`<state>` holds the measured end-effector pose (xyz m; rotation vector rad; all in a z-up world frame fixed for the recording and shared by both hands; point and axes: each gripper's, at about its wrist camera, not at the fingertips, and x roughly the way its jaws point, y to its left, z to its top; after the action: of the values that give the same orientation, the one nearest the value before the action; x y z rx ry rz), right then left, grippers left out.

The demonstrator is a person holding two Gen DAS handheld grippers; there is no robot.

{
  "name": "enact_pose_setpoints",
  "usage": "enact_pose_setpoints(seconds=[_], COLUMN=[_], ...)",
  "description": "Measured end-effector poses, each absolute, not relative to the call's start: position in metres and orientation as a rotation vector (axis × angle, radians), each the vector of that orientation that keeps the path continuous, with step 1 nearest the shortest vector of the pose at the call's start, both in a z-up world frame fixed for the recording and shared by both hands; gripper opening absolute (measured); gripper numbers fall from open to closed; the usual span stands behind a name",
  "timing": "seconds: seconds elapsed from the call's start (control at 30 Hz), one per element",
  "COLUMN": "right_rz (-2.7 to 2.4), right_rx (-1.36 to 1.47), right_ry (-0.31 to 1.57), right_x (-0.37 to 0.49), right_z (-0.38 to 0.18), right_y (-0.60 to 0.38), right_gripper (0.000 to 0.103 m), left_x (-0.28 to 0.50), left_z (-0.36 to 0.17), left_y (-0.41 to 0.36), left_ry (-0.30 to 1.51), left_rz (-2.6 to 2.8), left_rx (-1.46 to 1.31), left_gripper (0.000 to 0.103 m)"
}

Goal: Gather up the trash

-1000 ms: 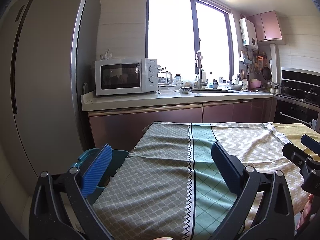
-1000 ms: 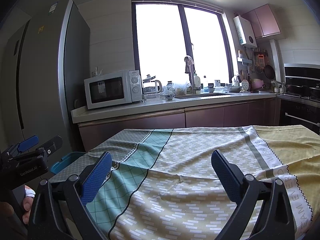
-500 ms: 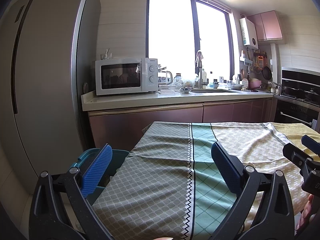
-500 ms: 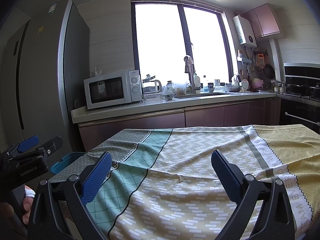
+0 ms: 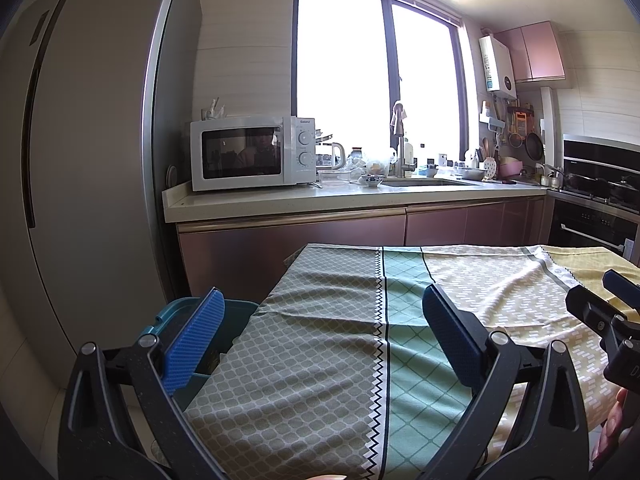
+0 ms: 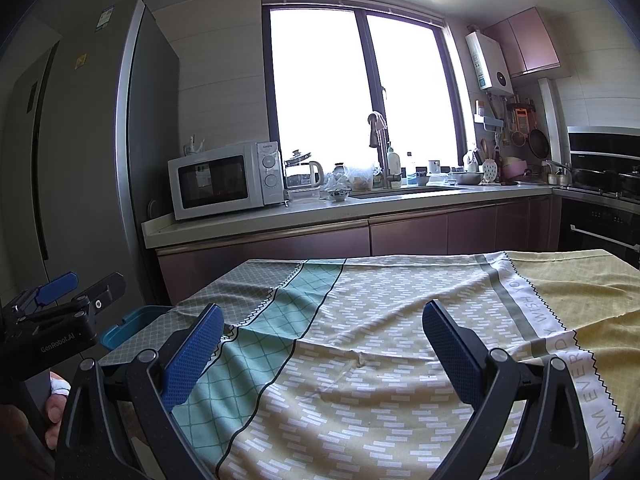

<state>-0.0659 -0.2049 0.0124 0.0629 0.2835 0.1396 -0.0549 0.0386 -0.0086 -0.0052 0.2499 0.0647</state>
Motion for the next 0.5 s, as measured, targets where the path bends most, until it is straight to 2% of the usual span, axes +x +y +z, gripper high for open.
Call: enact_pose_setpoints(seconds=[0.5], right_rz=[0.139], right_rx=[0.063], right_ry=[0.283], right_x=[-0.0655], right_z=[0.0127], right_y=[-0.2054], right_gripper=[0.096], left_x=[-0.0542], left_z=[-0.0077], left_y=[0.0374], left_ry=[0.251], left_rz=[0.065], left_rx=[-0.006], left_gripper=[0.097])
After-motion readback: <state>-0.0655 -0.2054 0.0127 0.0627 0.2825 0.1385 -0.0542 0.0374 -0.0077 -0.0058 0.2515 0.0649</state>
